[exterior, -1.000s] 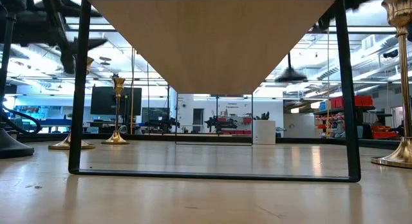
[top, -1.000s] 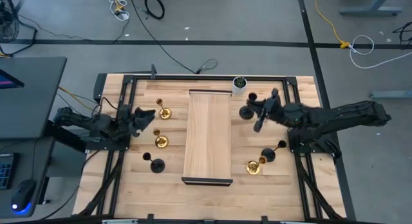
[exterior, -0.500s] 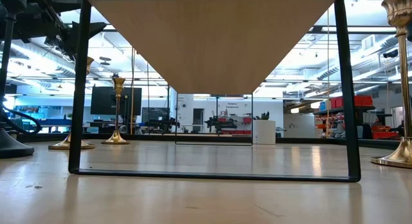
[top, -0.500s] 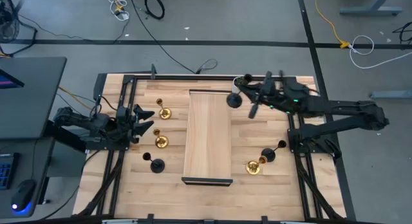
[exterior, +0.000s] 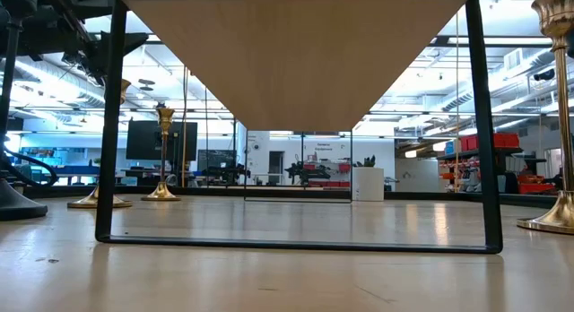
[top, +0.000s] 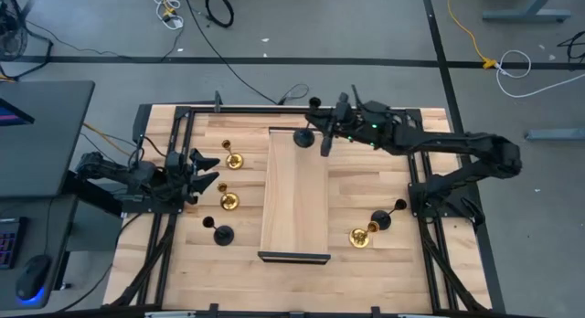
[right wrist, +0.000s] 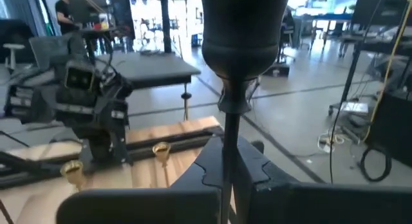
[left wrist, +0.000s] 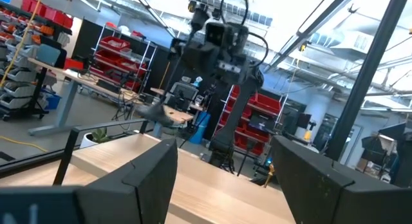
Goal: Pick & Place candle stick holders
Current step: Put the top right black candle holder on the shelf
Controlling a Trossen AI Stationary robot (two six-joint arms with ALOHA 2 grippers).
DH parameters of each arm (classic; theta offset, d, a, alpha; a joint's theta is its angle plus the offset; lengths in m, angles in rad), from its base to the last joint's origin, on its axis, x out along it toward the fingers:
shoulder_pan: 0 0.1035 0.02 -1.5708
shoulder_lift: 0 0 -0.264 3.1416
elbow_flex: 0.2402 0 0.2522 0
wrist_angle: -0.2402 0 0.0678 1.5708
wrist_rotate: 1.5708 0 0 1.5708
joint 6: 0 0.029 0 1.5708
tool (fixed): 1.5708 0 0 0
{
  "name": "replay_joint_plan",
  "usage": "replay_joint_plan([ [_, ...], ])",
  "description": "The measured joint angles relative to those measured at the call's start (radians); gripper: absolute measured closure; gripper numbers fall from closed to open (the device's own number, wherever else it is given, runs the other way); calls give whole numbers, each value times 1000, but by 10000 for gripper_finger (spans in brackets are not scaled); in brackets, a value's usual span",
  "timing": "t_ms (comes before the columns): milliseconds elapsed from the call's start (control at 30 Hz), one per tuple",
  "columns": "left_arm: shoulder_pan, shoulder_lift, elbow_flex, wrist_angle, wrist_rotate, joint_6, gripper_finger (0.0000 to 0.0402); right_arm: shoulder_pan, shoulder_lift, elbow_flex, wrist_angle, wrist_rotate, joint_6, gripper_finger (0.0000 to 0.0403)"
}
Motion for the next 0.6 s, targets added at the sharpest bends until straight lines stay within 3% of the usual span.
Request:
replay_joint_plan([
  [600,0,0,0,36,-37,10,149,-7,94,-1,19,-2,25,401],
])
